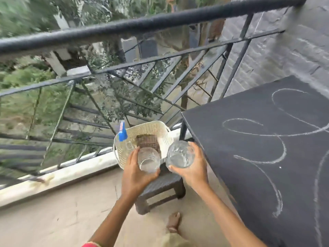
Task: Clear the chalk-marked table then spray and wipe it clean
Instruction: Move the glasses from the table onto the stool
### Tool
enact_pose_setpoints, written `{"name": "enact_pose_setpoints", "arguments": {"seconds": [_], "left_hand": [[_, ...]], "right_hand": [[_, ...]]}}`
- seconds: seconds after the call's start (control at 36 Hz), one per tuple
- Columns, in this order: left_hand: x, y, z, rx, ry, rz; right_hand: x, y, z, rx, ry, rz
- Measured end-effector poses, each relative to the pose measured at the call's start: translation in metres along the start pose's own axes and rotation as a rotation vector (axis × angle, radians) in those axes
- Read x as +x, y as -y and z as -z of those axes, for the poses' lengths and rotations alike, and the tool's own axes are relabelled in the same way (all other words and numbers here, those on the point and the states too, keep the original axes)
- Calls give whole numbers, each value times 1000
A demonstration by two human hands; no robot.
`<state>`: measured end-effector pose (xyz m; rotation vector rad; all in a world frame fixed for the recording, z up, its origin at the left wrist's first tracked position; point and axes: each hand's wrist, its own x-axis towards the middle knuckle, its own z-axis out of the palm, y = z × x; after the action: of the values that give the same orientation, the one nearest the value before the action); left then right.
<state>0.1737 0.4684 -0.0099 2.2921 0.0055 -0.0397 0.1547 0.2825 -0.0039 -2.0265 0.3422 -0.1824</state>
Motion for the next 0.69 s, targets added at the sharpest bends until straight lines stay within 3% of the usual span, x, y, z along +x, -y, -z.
{"name": "enact_pose_setpoints", "arguments": {"seconds": [0.33, 0.69], "left_hand": [[-25, 112, -29, 29, 81, 220], [-4, 204, -91, 30, 45, 297]], "right_hand": [[-25, -89, -106, -96, 193, -117], [-7, -162, -182, -239, 328, -130]]}}
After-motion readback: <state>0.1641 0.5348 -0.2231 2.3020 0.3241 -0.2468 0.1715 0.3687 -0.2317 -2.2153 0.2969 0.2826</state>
